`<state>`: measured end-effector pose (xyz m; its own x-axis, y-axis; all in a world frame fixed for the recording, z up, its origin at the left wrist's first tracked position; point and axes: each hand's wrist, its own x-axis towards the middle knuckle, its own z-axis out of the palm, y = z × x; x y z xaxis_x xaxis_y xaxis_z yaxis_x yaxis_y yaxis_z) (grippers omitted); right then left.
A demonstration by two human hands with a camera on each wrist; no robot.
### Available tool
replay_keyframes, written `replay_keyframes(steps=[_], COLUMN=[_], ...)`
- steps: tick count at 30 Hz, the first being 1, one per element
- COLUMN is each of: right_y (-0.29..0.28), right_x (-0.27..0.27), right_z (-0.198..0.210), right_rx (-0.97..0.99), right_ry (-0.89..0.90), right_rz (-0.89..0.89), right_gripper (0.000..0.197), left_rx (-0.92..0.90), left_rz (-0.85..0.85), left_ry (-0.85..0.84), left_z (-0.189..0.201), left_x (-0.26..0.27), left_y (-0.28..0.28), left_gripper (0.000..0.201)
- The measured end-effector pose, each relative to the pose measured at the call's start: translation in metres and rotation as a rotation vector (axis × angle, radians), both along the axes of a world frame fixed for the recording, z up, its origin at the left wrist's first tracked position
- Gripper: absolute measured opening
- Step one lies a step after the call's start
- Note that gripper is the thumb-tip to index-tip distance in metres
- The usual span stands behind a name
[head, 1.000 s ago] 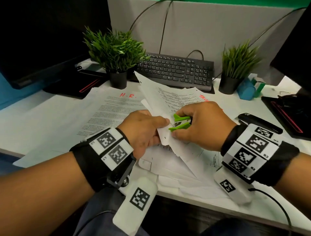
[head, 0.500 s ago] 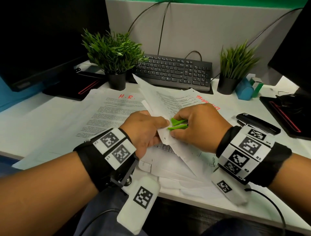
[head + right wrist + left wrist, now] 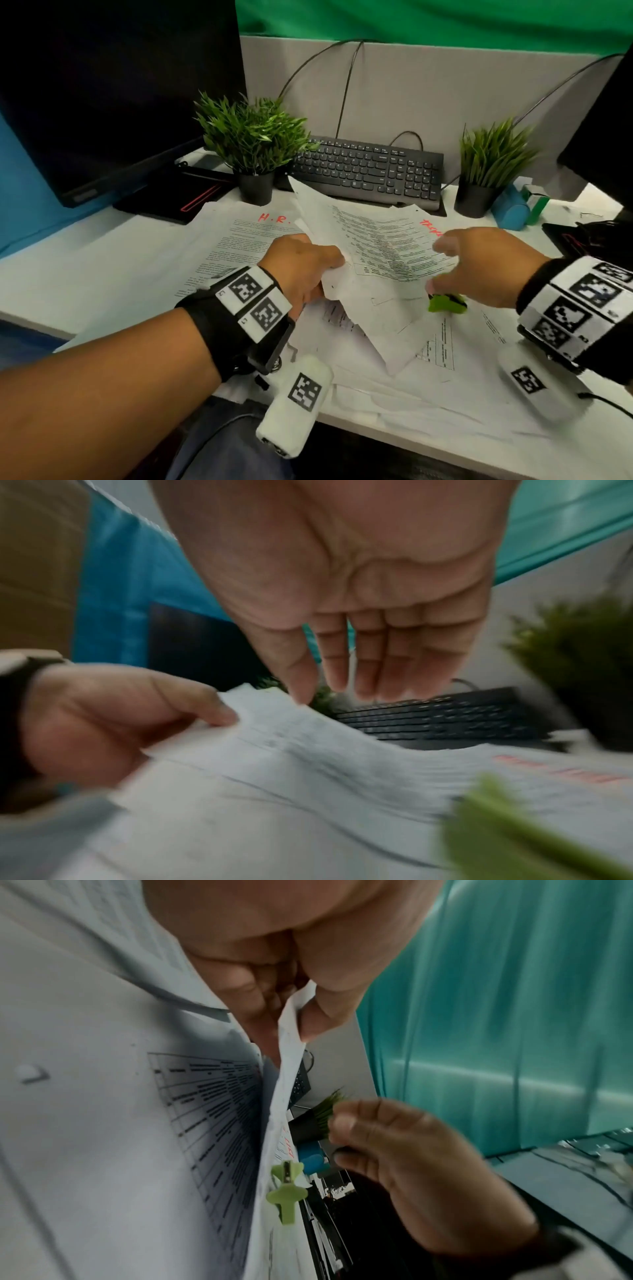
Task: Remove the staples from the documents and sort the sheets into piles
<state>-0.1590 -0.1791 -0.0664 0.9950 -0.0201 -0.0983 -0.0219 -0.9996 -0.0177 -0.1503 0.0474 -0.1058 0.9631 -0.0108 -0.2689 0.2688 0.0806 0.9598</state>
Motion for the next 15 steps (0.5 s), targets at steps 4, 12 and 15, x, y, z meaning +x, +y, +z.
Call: replay_keyframes(steps=[4,12,15], right_y=[0.048,0.065,0.058], right_x=[-0.007,-0.001,0.0], right_z=[0.01,-0.009,-0.009], right_rx=[0.406,0.665,0.821], right_ry=[-0.175,-0.158,-0.157], right_rz=[0.142,0.082,0.048], right_gripper=[0.018,0.012,0.015], left_rx=[0.04,0.077,0.102], left_rz=[-0.033,-0.02,0.056], left_ry=[-0.078,-0.108,-0.148], left_z=[0.008,0.007,0.003], left_x=[-0.006,-0.008,-0.003], left_y=[-0.009,-0.01,-0.007], left_gripper=[0.025,0.024,0.051])
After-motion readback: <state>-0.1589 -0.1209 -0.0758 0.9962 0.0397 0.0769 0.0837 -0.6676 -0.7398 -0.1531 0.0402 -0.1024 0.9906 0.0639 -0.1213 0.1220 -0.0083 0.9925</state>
